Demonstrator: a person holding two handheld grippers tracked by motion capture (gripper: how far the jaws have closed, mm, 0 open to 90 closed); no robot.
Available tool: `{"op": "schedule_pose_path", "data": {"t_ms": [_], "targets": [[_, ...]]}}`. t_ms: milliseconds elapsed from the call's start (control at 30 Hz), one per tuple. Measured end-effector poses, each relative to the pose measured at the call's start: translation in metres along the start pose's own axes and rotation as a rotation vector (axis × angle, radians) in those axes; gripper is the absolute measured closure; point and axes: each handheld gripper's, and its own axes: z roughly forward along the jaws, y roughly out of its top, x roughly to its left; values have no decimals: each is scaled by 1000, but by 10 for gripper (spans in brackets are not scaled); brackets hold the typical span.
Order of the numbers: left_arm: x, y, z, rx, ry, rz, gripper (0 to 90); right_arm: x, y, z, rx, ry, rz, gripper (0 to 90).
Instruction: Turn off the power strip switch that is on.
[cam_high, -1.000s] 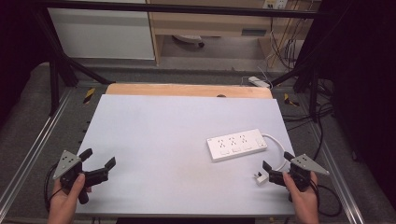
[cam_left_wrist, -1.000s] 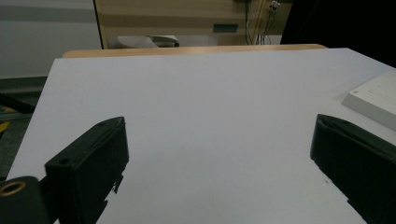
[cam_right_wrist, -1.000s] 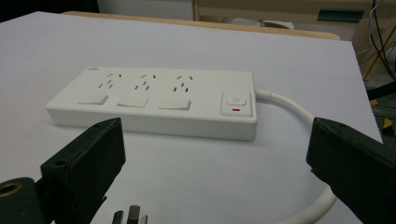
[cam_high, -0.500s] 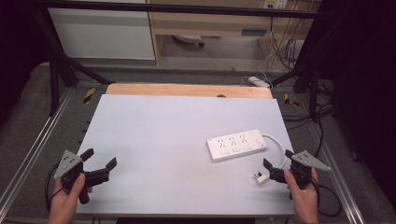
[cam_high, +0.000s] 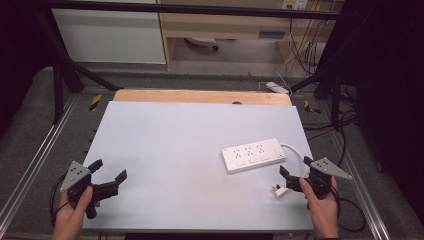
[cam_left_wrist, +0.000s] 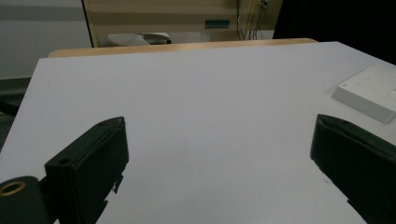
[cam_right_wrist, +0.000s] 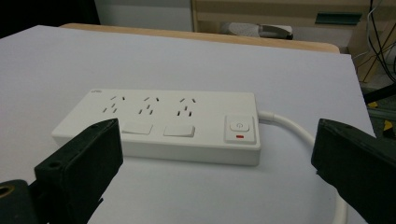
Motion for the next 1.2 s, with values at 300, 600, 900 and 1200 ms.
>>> {"op": "schedule_pose_path", "data": {"t_ms": [300,600,900,1200], "targets": [[0,0,0,-1,1,1,43,2,9,4,-10,-17,0,25],[0,-1,1,4,0,0,43,4,20,7,-14,-21,7,25],[0,-1,1,3,-4,1,43,8,26,12,-16,-21,-3,26],[-1,-1,2,7,-6,4,43,13,34,19,-27,-19,-21,26]]}}
